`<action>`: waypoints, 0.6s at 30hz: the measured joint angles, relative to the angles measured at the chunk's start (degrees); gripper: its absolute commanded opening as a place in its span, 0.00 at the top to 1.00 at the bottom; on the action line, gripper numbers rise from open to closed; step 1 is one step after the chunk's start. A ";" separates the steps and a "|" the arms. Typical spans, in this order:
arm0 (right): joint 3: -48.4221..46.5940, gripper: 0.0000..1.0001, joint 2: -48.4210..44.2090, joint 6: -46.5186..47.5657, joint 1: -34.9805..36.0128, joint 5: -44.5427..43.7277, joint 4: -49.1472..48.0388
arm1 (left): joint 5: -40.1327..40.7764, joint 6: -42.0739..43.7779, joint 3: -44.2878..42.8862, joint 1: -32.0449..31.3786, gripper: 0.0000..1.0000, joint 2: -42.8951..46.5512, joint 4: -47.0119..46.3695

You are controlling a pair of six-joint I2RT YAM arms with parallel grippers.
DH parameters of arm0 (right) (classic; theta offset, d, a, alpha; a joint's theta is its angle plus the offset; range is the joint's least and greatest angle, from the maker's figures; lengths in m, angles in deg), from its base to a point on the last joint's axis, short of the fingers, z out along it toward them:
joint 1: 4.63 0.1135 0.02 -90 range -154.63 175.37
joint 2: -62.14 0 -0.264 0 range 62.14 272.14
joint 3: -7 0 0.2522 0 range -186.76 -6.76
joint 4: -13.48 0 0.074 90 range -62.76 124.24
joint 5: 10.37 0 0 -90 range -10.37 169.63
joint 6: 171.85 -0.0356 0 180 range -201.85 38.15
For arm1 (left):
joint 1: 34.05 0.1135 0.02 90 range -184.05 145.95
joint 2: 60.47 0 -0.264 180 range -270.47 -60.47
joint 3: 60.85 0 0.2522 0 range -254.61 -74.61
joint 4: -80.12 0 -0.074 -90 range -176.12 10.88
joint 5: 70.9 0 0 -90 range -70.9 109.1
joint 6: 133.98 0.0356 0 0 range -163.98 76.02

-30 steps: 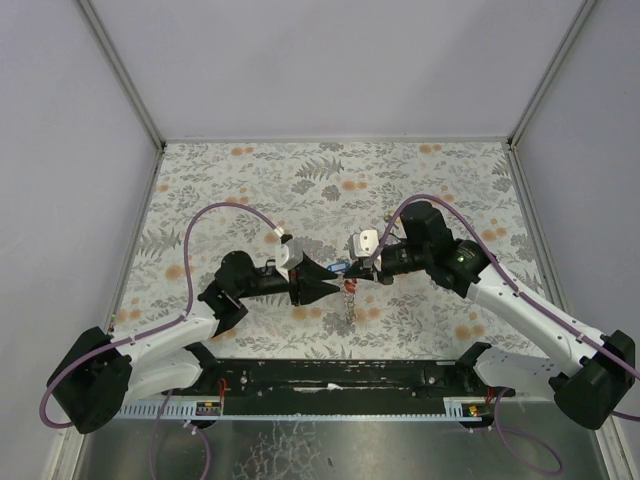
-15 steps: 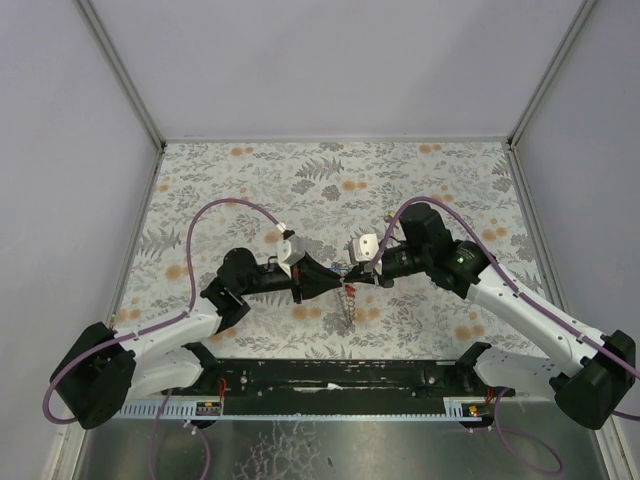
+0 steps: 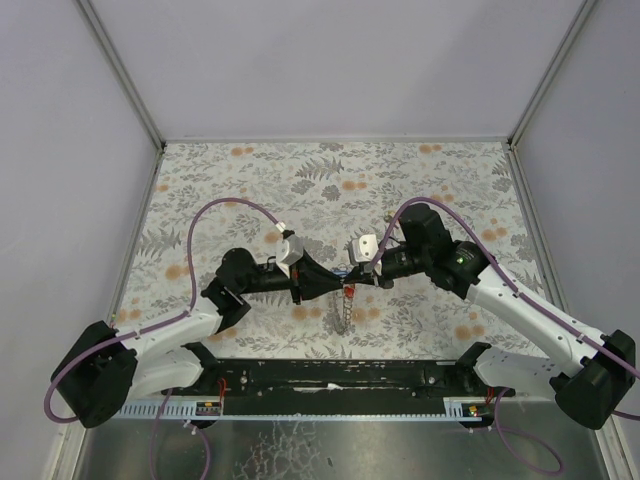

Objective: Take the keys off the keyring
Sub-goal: Remove the key from the keyring.

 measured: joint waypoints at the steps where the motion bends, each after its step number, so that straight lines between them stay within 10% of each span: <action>1: 0.00 1.00 0.00 -0.04 0.00 0.00 0.02 | -0.17 -0.02 0.00 0.00 0.92 -0.09 -0.11; 9: 0.00 1.00 0.02 -0.92 0.00 0.09 0.15 | -1.03 0.50 -0.15 0.00 1.00 -0.37 -0.15; 18: 0.00 0.70 0.02 -1.73 0.00 0.13 -0.90 | 1.27 0.66 0.35 0.00 1.00 1.16 -0.22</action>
